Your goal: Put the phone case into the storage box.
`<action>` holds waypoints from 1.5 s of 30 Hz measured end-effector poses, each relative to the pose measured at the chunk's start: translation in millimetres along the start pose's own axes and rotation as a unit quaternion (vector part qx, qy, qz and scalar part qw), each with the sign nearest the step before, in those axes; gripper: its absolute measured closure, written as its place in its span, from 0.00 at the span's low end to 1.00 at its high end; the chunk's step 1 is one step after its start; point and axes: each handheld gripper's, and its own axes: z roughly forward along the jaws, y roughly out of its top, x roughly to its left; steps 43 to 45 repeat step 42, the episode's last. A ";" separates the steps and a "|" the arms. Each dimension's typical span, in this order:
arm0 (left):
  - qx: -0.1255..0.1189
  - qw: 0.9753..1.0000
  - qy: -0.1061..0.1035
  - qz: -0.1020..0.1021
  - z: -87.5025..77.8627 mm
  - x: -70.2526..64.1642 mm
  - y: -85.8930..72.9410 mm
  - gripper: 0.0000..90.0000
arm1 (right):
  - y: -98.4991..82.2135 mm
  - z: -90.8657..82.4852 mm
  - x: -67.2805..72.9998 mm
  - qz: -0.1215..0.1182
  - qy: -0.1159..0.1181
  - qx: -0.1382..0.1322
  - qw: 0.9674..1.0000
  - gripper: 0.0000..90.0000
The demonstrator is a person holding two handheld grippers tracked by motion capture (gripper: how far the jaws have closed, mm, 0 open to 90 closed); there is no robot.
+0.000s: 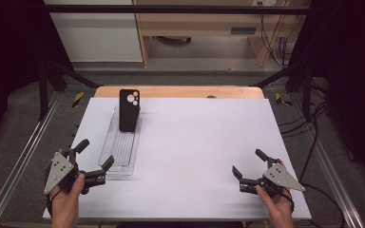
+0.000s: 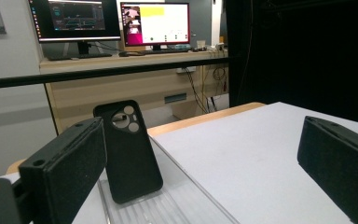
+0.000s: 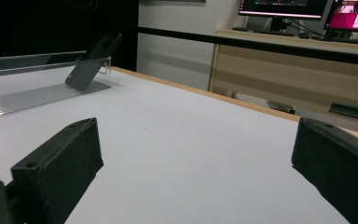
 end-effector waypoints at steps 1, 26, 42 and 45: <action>0.000 1.000 0.002 0.000 -0.1 0.6 -2.7 0.01 | 0.0 0.0 -0.1 0.001 0.000 0.000 1.000 0.02; -0.013 1.000 0.019 -0.018 -0.7 -2.0 -33.2 0.01 | -1.4 -0.3 -4.0 0.000 -0.008 0.002 1.000 0.02; -0.007 1.000 0.004 -0.003 7.7 -9.2 -43.8 0.01 | -6.2 5.8 -6.3 -0.041 -0.014 0.002 0.999 0.02; -0.007 1.000 0.004 -0.003 7.7 -9.2 -43.8 0.01 | -6.2 5.8 -6.3 -0.041 -0.014 0.002 0.999 0.02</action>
